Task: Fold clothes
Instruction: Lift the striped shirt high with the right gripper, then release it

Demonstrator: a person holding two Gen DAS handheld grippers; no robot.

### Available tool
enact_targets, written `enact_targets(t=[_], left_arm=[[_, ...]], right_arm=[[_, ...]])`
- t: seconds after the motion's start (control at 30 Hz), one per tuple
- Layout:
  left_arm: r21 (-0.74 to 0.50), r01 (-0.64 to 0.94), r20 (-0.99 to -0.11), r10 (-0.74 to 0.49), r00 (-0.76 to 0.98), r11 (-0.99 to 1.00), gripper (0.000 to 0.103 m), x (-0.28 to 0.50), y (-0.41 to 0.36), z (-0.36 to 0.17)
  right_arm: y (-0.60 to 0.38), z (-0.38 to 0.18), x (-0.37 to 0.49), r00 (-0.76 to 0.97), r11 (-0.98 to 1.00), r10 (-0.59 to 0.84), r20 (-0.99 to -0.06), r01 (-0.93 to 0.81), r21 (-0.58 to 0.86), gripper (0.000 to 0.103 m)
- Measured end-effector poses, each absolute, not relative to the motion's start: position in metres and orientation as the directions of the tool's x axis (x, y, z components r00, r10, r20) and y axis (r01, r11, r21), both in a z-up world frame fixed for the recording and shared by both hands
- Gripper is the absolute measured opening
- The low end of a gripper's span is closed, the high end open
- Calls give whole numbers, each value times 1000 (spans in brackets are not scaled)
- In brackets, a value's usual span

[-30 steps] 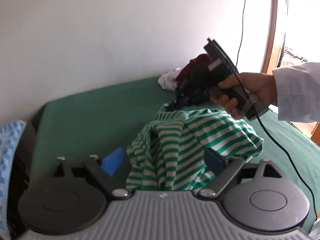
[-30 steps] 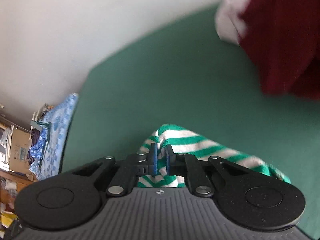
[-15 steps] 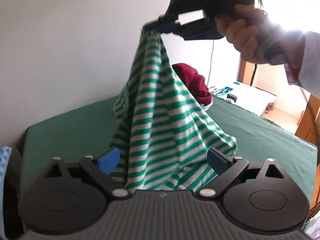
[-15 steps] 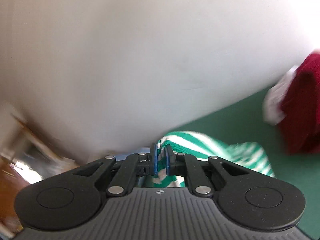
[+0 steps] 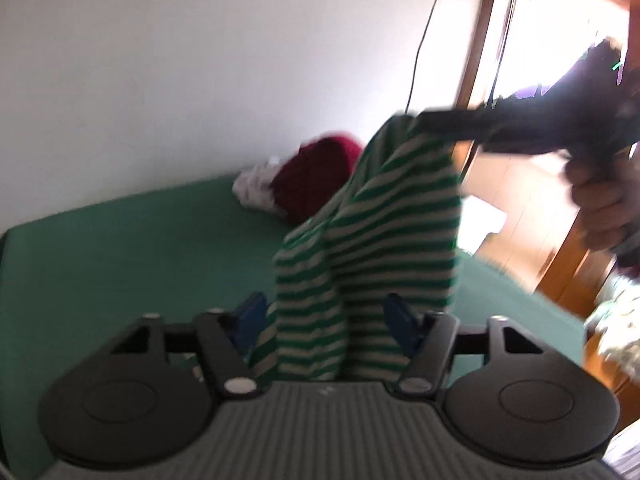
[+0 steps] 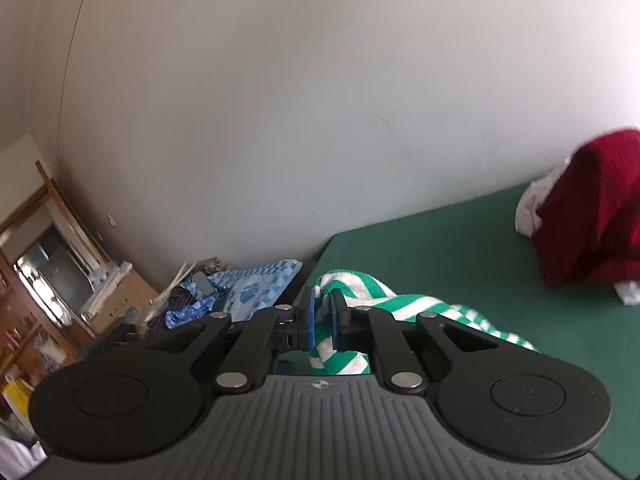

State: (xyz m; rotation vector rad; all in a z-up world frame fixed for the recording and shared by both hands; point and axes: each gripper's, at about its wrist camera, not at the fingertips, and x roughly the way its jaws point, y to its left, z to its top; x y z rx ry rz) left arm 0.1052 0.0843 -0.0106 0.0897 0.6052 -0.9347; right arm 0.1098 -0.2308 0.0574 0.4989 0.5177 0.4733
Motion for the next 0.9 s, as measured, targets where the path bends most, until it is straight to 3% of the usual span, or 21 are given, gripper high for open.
enact_targets(t=[0.1,0.23,0.27,0.3,0.37,0.4,0.43,0.57,0.87,0.9], left_arm=[[-145,770,-548,-698,460,621,68,112,68,-16],[-106,789,-541,-700,465,605,88,111,50,-16],[-86,794,-540,-698,471,601,88,111,45,-16],[-65,799,-538,-696,476,597,83,110,41,-15],[-109,819,-572,-709,412,563,58,121,38,-19],[-134,827,-589,-715,376,545,36,127,36,-20],[-160,834,-605,-721,340,527,23,132,35,-22],[-204,829,-585,-744,323,520,23,146,53,-22],[-315,714,-594,-716,366,626,25,181,84,-35],[-320,692,-600,-704,381,647,31,184,85,-36]], right_arm=[[-231,58,103,774,770,536,-337,-285,571,8],[-228,59,96,787,765,528,-319,-277,582,8],[-228,59,94,790,763,527,-313,-278,584,8],[-228,59,92,792,760,527,-307,-279,587,8],[-228,59,88,797,756,527,-295,-281,591,8],[-228,60,86,799,754,526,-289,-282,594,8],[-228,60,85,802,752,526,-284,-282,596,8],[-240,58,74,831,731,504,-234,-266,629,8],[-248,40,55,791,618,598,-128,-354,702,8],[-249,39,52,786,605,608,-116,-363,709,8]])
